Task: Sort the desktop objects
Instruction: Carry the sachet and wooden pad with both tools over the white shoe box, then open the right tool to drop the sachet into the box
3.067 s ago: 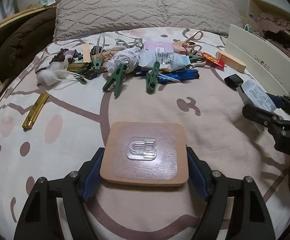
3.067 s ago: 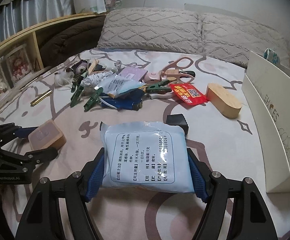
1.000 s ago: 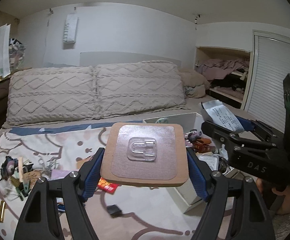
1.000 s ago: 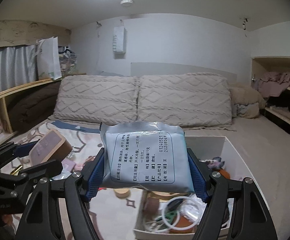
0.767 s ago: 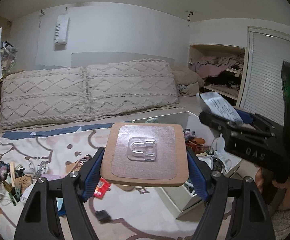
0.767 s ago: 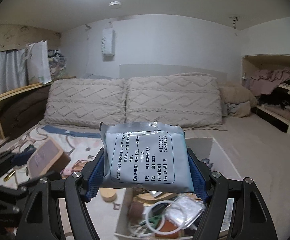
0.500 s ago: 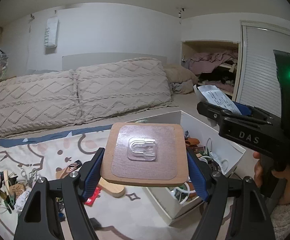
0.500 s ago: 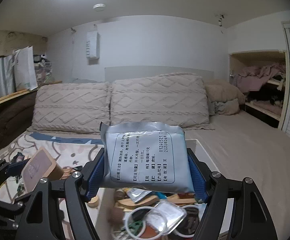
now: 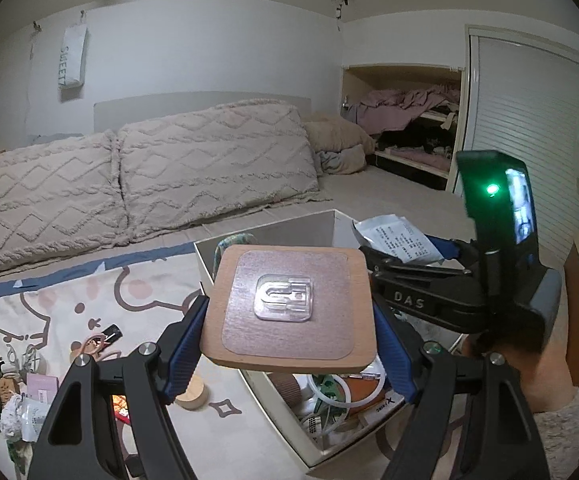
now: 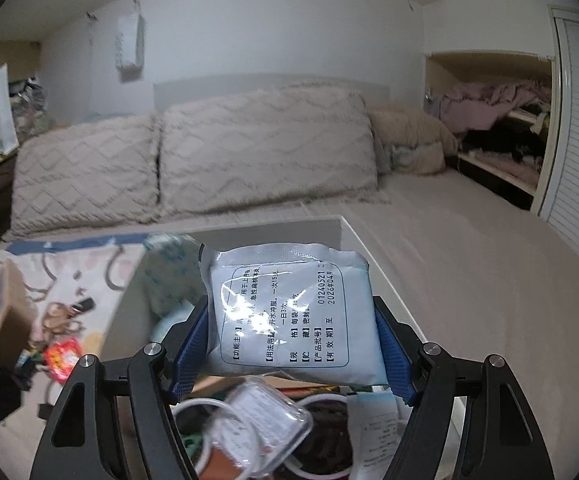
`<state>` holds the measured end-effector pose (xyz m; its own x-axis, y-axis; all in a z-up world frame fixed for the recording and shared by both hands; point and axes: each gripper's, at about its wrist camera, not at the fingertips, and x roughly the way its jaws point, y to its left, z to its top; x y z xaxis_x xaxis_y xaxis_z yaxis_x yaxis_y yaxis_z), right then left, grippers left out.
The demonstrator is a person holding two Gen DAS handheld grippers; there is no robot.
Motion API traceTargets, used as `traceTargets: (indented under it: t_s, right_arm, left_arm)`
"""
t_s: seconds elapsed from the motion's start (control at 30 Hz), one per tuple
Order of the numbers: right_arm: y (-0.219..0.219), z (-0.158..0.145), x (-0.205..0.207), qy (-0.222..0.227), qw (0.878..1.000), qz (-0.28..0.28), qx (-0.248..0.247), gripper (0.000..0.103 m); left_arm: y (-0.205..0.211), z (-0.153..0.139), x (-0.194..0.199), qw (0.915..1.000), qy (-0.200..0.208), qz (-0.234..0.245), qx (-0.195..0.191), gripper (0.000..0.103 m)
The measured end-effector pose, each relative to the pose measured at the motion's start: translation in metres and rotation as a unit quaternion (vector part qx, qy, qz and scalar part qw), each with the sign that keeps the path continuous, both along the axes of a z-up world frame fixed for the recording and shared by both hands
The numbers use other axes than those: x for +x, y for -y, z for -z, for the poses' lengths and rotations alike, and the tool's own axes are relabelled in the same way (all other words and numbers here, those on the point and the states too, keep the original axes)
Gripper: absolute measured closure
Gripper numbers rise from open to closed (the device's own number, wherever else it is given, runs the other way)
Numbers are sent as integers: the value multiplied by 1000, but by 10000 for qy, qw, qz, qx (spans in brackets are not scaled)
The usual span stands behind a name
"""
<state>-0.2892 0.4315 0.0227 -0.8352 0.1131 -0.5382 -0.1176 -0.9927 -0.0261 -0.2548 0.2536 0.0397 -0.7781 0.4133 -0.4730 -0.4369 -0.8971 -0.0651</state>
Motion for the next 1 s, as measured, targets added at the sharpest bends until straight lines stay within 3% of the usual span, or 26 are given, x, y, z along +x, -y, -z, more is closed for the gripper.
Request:
traceTargets:
  t_s: [0.2,0.37,0.47,0.6,0.93,1.0]
  right_arm:
    - [-8,20,-8,416,9991,-4,-31,27]
    - [-21,24,-7,500,9984,94,-238,27]
    - [-25,28,-8,642,9975,179,-235,14]
    - [-22,39,-11,939,9955,66,-85,13]
    - [-27,33,-2,843,9964,8,-97,13]
    - [-30,31,1,744,9971,29,-160,0]
  left_arm:
    - [-10,9,-14,9996,277,79,6,26]
    - [-20,12,-20,9992,367,120,-50,26]
    - [-25,13,-24,9989,438,140,-50,26]
    - [-29,14,-30,9984,543,154,-32,26]
    - [-39,15,-45,9970,763,120,-27,26]
    - [-40,15,-46,9970,769,103,-54,26]
